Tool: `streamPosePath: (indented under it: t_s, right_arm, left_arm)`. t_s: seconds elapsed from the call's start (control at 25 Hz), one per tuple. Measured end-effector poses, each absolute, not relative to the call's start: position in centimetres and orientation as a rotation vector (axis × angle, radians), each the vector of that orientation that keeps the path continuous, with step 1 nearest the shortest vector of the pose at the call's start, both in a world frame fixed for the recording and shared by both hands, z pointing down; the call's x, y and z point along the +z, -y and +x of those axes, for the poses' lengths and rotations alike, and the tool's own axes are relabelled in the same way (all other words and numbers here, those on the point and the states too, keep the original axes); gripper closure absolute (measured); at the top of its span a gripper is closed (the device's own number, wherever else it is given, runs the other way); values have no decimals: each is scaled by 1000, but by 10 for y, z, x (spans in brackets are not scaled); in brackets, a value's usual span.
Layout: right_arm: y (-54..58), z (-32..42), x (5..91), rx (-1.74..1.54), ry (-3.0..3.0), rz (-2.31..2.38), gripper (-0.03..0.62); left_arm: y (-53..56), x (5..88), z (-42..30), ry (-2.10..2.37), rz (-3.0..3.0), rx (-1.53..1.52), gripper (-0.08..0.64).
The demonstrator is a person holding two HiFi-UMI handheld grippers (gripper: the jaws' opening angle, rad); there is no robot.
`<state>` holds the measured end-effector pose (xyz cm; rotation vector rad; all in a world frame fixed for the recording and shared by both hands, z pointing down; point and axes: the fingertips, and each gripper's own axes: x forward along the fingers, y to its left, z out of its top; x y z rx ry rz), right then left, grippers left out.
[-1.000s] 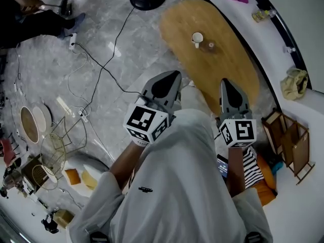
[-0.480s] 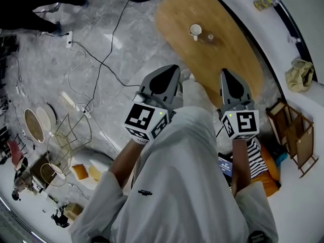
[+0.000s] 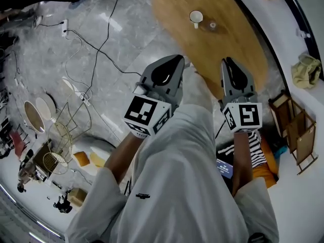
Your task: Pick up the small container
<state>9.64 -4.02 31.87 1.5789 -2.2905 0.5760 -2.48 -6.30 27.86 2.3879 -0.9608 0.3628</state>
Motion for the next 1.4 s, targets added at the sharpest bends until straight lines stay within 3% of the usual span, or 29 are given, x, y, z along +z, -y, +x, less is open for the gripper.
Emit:
streamPosePath:
  t_s: [0.44, 1.4]
  right_arm:
    - [73, 106, 375, 576, 2262, 1518, 467]
    - [128, 122, 504, 556, 2238, 1443, 379]
  left_arm:
    - [85, 327, -9, 943, 2345, 470, 540]
    - [124, 431, 19, 885, 2283, 603, 540]
